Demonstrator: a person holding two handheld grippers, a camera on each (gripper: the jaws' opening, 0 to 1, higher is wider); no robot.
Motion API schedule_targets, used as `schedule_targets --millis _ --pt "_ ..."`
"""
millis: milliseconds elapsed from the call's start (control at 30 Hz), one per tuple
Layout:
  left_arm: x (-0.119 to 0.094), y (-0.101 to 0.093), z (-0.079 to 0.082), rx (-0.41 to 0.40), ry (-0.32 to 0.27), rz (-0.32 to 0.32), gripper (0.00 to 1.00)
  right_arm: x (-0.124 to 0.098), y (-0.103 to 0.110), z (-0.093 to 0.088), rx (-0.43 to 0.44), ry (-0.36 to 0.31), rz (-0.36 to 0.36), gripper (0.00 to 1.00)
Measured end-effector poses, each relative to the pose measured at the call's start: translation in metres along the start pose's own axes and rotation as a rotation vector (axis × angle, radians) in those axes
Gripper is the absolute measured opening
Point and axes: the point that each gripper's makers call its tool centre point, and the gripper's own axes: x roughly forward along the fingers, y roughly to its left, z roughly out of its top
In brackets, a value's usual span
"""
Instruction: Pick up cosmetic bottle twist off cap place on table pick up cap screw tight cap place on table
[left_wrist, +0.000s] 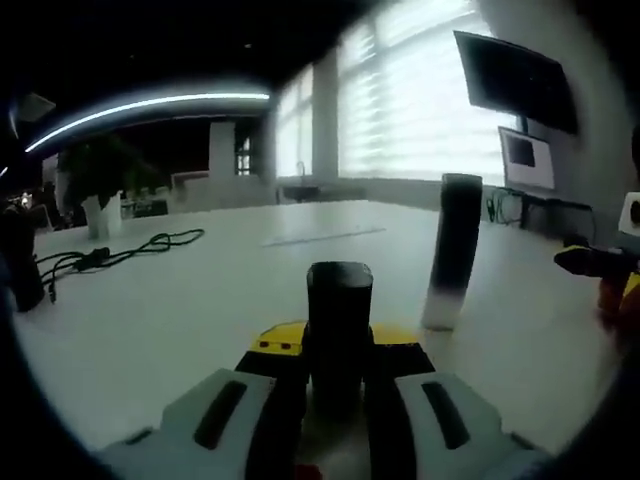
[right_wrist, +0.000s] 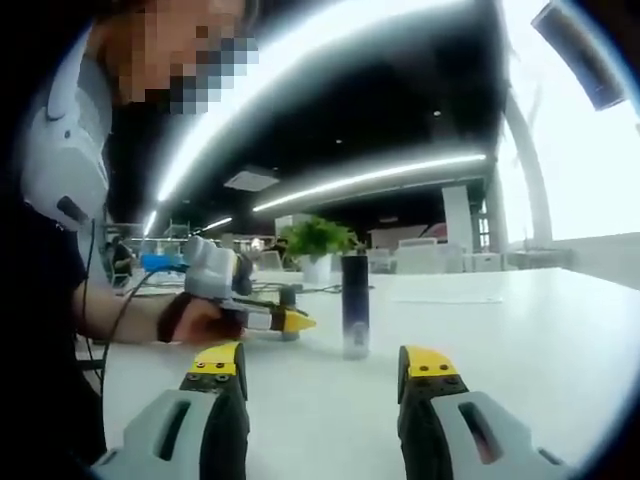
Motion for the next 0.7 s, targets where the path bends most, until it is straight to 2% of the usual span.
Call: schedule_targets --millis 333,533,700 --pt "-0.006 -0.014 0.006 -0.016 -0.036 -0.075 0.1 0.0 0.0 0.0 -0.003 0.0 0.001 0.53" --pt "-0.014 -0.028 0.01 -0.02 -0.063 -0.15 0.1 0.0 0.0 0.0 -0.007 0.0 0.001 0.53" --pt "-0.024 -0.038 0.011 0.028 -0.085 -0.216 0.1 0.0 0.001 0.0 -0.009 -0.001 0.002 0.53"
